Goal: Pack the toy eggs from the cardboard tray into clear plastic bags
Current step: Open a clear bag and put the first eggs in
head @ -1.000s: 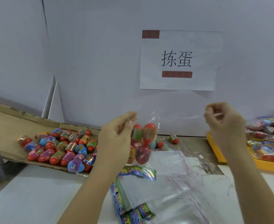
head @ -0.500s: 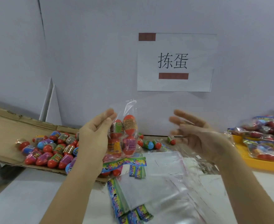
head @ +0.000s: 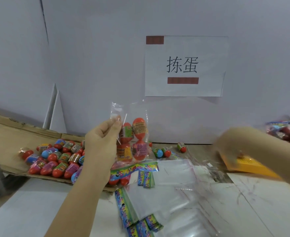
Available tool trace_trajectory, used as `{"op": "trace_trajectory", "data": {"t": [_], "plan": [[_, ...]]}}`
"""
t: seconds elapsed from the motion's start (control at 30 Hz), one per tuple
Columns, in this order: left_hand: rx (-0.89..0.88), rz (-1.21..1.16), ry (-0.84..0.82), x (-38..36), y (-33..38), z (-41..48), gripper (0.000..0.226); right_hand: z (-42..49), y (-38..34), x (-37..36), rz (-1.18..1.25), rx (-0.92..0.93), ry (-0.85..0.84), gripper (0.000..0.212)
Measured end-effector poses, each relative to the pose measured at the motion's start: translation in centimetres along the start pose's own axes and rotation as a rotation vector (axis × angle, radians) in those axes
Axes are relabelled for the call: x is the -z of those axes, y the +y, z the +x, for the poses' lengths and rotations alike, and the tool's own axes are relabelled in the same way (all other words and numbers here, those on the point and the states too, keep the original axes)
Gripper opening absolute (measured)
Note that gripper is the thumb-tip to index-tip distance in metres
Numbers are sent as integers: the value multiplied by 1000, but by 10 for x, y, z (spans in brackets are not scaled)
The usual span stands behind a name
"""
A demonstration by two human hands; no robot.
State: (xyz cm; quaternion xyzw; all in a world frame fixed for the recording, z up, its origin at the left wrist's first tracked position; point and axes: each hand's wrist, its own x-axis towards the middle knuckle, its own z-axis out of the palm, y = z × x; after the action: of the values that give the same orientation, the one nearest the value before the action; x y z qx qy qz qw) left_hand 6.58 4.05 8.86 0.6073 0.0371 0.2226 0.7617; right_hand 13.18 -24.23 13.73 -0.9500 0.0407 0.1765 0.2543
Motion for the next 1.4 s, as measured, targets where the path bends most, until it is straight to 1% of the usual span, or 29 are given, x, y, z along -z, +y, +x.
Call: {"op": "trace_trajectory", "data": {"t": [0.03, 0.1, 0.2, 0.23, 0.33, 0.43, 0.47, 0.5, 0.53, 0.6, 0.63, 0.67, 0.7, 0.73, 0.77, 0.8, 0.83, 0.87, 0.9, 0.93, 0.97, 1.0, 1.03, 1.07, 1.13, 1.17, 1.23, 1.3, 1.4], "plan": [[4, -3, -6, 0, 1, 1, 18, -3, -6, -4, -10, -110, -37, 52], [1, 6, -11, 0, 0, 1, 14, -1, 5, -9, -13, 99, -192, 54], [-10, 17, -23, -2, 0, -1, 14, 3, 17, -23, -206, 183, -188, 42], [-9, 19, -32, -2, 0, -1, 14, -6, 6, -32, -91, 12, -156, 46], [-17, 23, -34, -3, -1, -1, 14, -6, 5, -38, 402, 223, -464, 68], [-34, 33, -29, -3, -2, -1, 16, -8, 8, -39, -91, 228, -305, 66], [-39, 30, -36, -3, -2, 0, 16, -19, -8, -33, -125, 12, -271, 56], [-48, 26, -42, -2, -2, 1, 17, -13, 0, -25, -252, 270, -252, 54], [-57, 22, -43, -1, -2, 2, 16, -14, -6, -21, -19, 448, -208, 65], [-57, 20, -38, -1, -3, 2, 16, -22, -1, -32, 103, 385, -304, 88], [-55, 21, -37, -1, -3, 2, 16, -28, 10, -35, -18, 458, -190, 83], [-53, 24, -39, -2, -3, 1, 16, -21, 5, -34, 188, 248, -250, 70], [-53, 25, -49, -3, -3, 0, 17, -25, -5, -32, 23, 95, -187, 59], [-60, 28, -60, -3, -4, 0, 17, -17, -2, -29, -114, 249, -43, 59], [-72, 31, -67, -4, -3, 0, 17, -11, 2, -20, -94, 529, -122, 70], [-81, 37, -69, -5, -4, 0, 17, -15, -1, -23, -15, 481, -100, 75], [-82, 43, -73, -6, -5, -1, 18, -22, 1, -27, 117, 535, -187, 64], [-79, 40, -78, -7, -5, -2, 18, -28, 6, -33, -31, 576, -91, 42], [-78, 33, -83, -8, -6, -3, 18, -27, 32, -34, 185, 578, -246, 22], [-76, 31, -89, -9, -6, -4, 19, -42, 21, -30, 180, 315, -366, 16], [-74, 35, -98, -10, -6, -4, 19, -42, 14, -36, 45, 231, -258, 22], [-76, 38, -105, -11, -7, -4, 19, -38, 31, -36, 286, 396, -195, 32], [-76, 38, -108, -11, -7, -4, 18, -39, 22, -35, 599, 343, -327, 52], [-72, 39, -109, -11, -8, -4, 18, -42, 21, -40, 597, 493, -487, 72], [-63, 40, -111, -12, -9, -5, 18, -42, 36, -58, 955, 414, -438, 92], [-64, 37, -113, -12, -8, -6, 17, -44, 33, -45, 1042, 394, -414, 89], [-60, 37, -131, -14, -7, -8, 17, -50, 20, -62, 729, 371, -386, 67], [-58, 40, -134, -16, -7, -10, 17, -49, 16, -57, 731, 658, -432, 68], [-45, 32, -134, -18, -7, -13, 17, -46, 37, -50, 1210, 435, -308, 59]]}}
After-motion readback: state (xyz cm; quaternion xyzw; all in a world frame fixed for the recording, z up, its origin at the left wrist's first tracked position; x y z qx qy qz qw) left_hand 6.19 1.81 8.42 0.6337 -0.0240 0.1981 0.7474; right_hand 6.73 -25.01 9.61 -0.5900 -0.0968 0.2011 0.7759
